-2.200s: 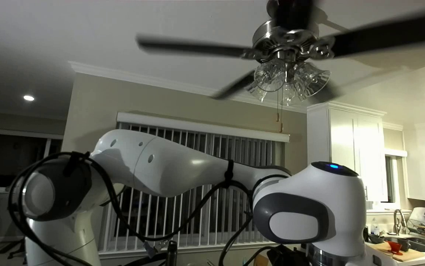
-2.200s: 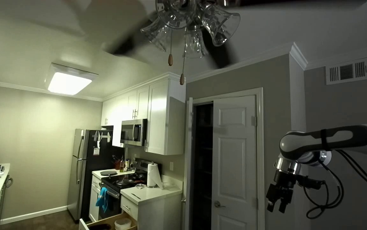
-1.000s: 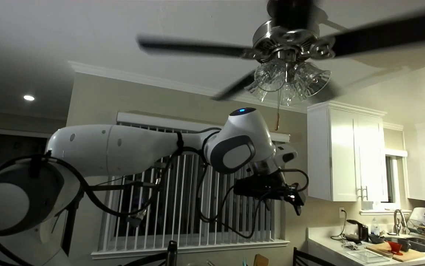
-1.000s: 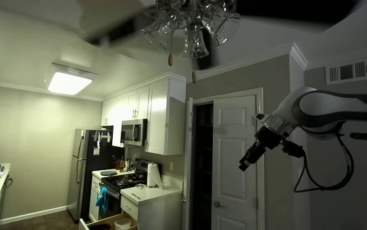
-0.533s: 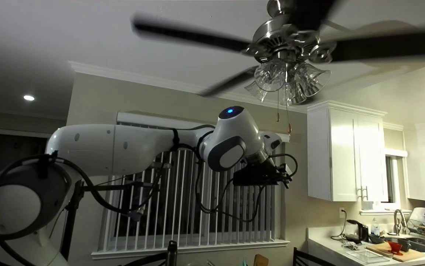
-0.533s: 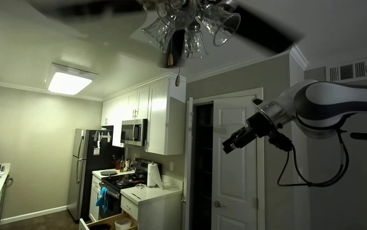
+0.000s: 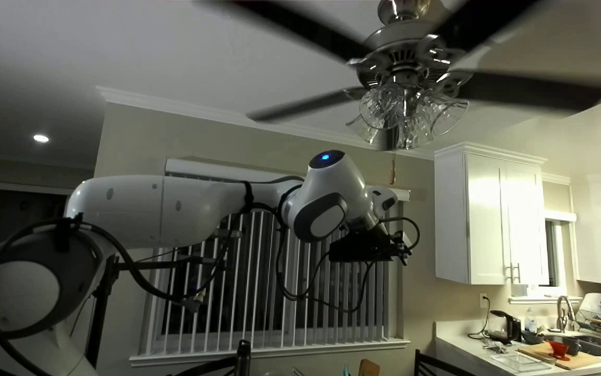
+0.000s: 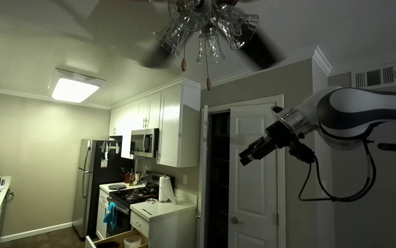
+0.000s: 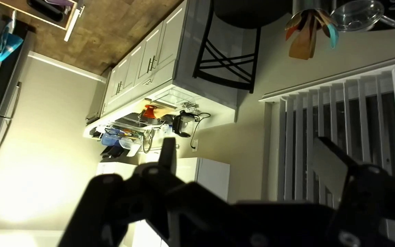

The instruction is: Turn on the chandelier.

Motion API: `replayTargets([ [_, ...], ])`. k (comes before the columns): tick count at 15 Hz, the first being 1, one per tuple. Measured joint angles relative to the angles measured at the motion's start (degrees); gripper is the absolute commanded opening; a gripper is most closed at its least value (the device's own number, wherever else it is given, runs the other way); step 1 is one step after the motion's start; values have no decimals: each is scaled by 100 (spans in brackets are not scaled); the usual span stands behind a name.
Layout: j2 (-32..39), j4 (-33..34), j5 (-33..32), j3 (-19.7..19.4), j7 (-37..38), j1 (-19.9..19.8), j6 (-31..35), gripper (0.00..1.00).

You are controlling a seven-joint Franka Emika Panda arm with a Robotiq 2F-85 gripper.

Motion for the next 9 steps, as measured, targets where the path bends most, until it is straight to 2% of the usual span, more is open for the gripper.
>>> replayTargets([
  [5,-5,7,0,42,0,46,0,100],
  [9,-3,116,1,186,-9,312,3,100],
])
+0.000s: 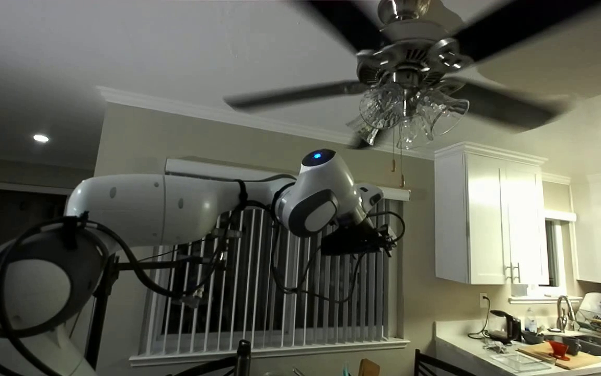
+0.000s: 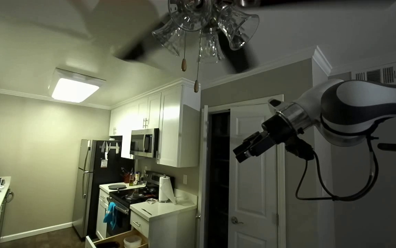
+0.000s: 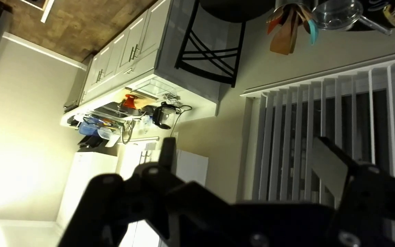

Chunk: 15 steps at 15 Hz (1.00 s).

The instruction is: Turn on the chandelier.

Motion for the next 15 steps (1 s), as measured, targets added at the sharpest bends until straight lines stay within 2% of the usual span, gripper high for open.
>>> replayTargets([
  [5,141,314,0,180,-60,231,24,100],
  [15,835,1138,20,385,-360,253,312,100],
])
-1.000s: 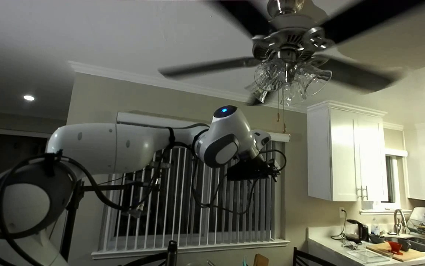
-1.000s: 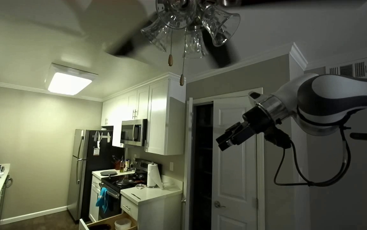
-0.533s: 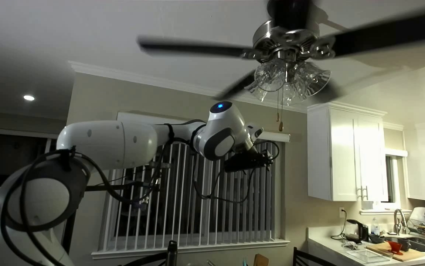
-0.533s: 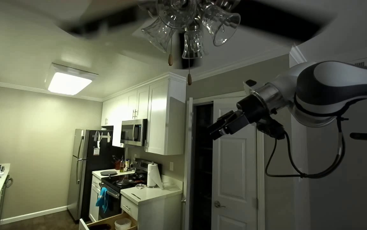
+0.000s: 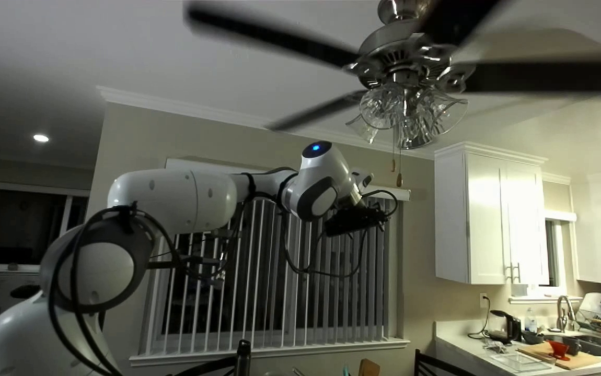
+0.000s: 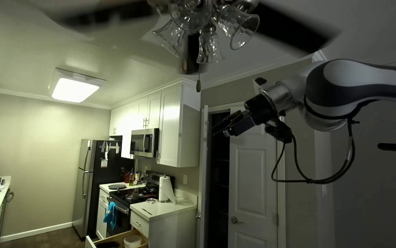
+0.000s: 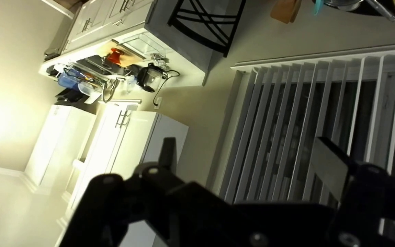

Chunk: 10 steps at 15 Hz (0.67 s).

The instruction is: Turn on the chandelier.

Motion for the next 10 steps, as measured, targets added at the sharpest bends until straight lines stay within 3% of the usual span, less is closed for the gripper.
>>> replayTargets([
  [10,147,93,183,91,-140,47,-1,100],
])
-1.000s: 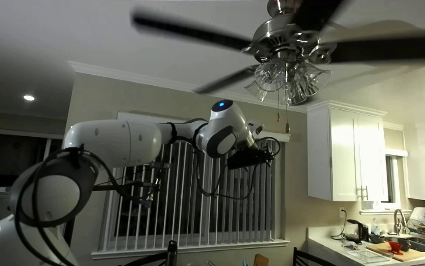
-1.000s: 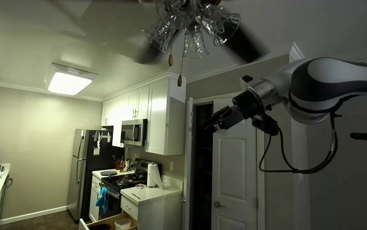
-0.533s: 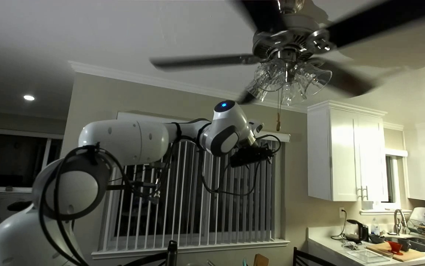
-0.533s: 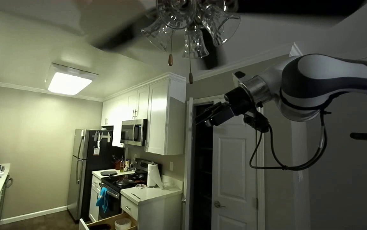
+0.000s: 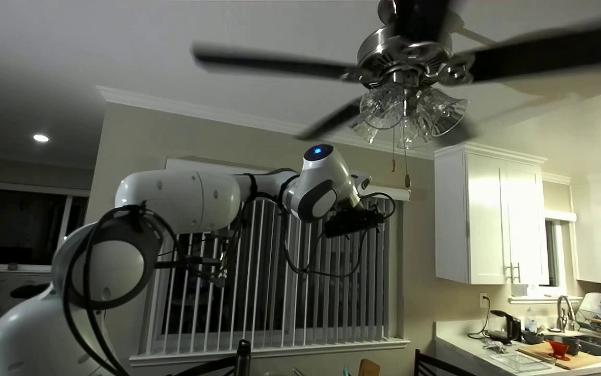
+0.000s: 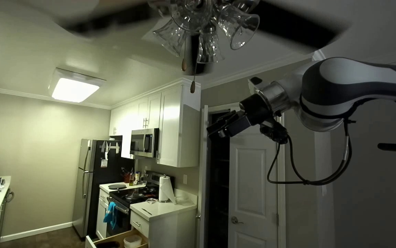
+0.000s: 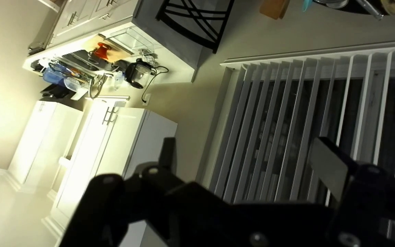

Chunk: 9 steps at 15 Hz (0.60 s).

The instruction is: Turn on the chandelier.

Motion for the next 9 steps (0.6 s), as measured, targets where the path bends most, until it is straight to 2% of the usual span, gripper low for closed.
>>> replayTargets([
  [9,43,62,-1,106,21,-111,157,100],
])
